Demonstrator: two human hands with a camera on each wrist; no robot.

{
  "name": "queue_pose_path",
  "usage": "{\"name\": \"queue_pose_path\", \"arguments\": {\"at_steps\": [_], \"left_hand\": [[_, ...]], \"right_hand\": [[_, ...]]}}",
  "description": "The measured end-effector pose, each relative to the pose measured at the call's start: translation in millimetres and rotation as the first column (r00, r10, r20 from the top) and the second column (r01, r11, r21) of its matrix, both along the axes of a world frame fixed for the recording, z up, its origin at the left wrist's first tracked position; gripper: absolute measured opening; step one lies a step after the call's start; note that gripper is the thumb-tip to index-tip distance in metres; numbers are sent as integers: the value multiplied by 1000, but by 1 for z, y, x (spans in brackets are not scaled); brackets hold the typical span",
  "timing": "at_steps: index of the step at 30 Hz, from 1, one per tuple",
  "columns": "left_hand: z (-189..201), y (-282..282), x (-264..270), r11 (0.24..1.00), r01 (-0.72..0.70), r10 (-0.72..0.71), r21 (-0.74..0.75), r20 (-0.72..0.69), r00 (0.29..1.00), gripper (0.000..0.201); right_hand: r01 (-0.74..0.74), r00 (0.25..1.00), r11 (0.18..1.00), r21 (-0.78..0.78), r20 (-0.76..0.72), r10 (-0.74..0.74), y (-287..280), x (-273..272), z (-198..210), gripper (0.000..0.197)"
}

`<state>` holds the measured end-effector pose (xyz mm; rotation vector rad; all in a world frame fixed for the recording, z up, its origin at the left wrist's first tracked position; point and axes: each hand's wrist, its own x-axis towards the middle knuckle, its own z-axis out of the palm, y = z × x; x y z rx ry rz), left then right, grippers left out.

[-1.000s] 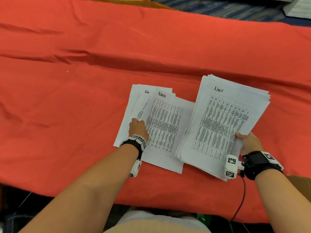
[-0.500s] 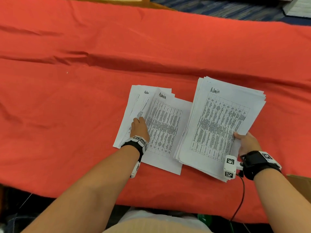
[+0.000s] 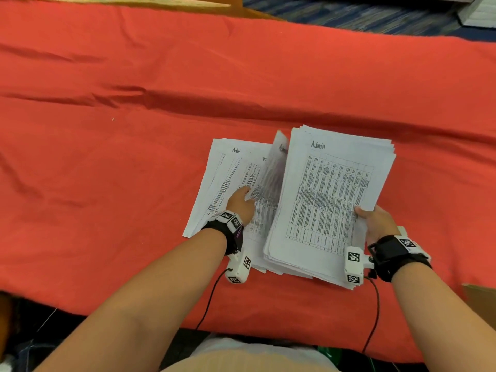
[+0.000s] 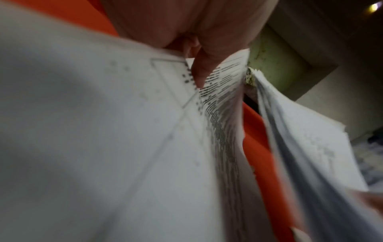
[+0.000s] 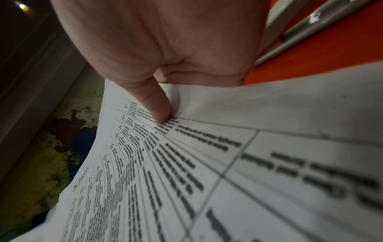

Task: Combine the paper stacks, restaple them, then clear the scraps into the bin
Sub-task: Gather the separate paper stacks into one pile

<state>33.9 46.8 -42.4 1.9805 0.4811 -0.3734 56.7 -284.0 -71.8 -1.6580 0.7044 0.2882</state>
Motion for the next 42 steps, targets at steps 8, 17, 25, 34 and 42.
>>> {"name": "queue_pose_path", "arguments": {"at_steps": [8,17,25,34,42], "left_hand": [[20,-31,-3,962,32,-15,-270,65,998,27],[27,-47,-7,973,62,-77,-223,-57,995,63],[20,-38,-9,971,95,-76,-220,95,993,45],[-17,15,2,862,101,-83,497,-58,995,52],[-34,32,5,807,182,-77,561,-205,976,68]], "right_hand": [[8,1000,993,120,20,-11,28,3,22,34],[-132,989,991,13,69,131,47,0,40,37],[-120,990,993,-1,78,120,41,1,43,47],[67,992,996,-55,106,-61,5,-6,37,45],[132,989,991,2,71,-131,-11,-10,31,32]]}}
